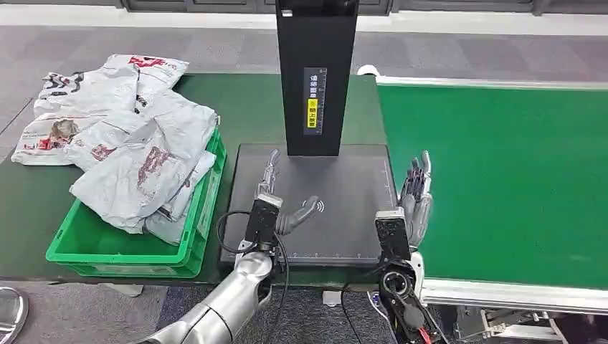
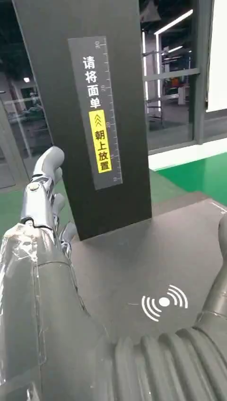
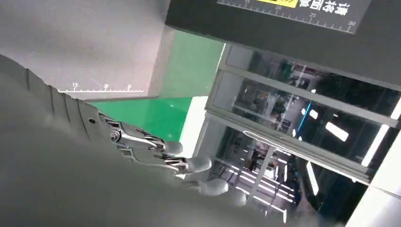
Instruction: Moved the parcel from conveyor to table for the left to box.
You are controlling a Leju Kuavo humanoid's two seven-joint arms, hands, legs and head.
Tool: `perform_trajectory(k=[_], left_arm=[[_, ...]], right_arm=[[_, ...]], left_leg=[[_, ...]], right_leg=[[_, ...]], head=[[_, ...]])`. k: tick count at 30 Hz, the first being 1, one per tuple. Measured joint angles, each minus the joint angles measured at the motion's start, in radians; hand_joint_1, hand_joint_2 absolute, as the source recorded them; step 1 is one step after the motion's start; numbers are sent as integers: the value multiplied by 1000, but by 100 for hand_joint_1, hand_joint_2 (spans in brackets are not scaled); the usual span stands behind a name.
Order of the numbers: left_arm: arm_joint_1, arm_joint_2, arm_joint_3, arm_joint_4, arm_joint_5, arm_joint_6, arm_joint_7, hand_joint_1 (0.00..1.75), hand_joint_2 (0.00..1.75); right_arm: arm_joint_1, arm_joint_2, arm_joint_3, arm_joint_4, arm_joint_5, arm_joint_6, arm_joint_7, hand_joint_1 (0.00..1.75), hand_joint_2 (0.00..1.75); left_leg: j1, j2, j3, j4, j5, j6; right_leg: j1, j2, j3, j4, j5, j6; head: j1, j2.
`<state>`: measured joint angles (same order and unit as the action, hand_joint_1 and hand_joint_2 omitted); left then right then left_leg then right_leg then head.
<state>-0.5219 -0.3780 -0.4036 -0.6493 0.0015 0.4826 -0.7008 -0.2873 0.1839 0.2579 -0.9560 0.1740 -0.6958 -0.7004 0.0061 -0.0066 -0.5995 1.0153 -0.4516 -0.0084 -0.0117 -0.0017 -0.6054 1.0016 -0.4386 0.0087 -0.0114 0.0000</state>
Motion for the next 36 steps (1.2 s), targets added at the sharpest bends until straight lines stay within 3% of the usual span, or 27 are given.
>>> perform_trajectory(k=[4,5,13,18,23,24,27,36], left_arm=[[2,0,-3,-2,13,-10,0,0,175],[2,0,-3,0,41,-32,0,0,0],[18,-2,-44,-1,82,-72,0,0,0],[45,1,-87,-61,-93,69,0,0,0],[53,8,-110,-80,-54,57,0,0,0],[56,10,-112,-87,-59,64,0,0,175],[66,19,-126,-114,-81,93,-1,0,175],[65,47,-176,-117,-55,89,0,0,175]], right_arm=[[2,0,0,7,-3,0,0,0,0],[2,0,0,9,-14,0,0,0,0],[16,0,17,12,-20,0,0,0,0],[41,9,21,-16,57,-2,0,0,0],[48,17,21,-38,133,-2,0,0,0],[48,17,21,-40,111,-2,0,0,0],[47,17,28,-42,69,-2,0,0,0],[45,25,35,-44,140,-2,0,0,0]], left_leg=[[0,0,0,0,0,0],[0,0,0,0,0,0],[0,0,0,0,0,0],[0,-1,-1,0,-1,0],[0,0,0,0,-1,0],[0,0,0,0,0,0],[0,0,0,0,0,0],[0,0,0,0,0,0]], right_leg=[[0,0,0,0,0,0],[0,0,0,0,0,0],[0,1,0,0,0,0],[0,-1,0,0,0,0],[0,1,0,0,0,0],[0,0,0,0,0,0],[0,0,0,0,0,0],[0,0,0,0,0,0]], head=[[0,0],[0,0],[0,0],[0,0],[0,0],[0,0],[0,0],[0,0]])
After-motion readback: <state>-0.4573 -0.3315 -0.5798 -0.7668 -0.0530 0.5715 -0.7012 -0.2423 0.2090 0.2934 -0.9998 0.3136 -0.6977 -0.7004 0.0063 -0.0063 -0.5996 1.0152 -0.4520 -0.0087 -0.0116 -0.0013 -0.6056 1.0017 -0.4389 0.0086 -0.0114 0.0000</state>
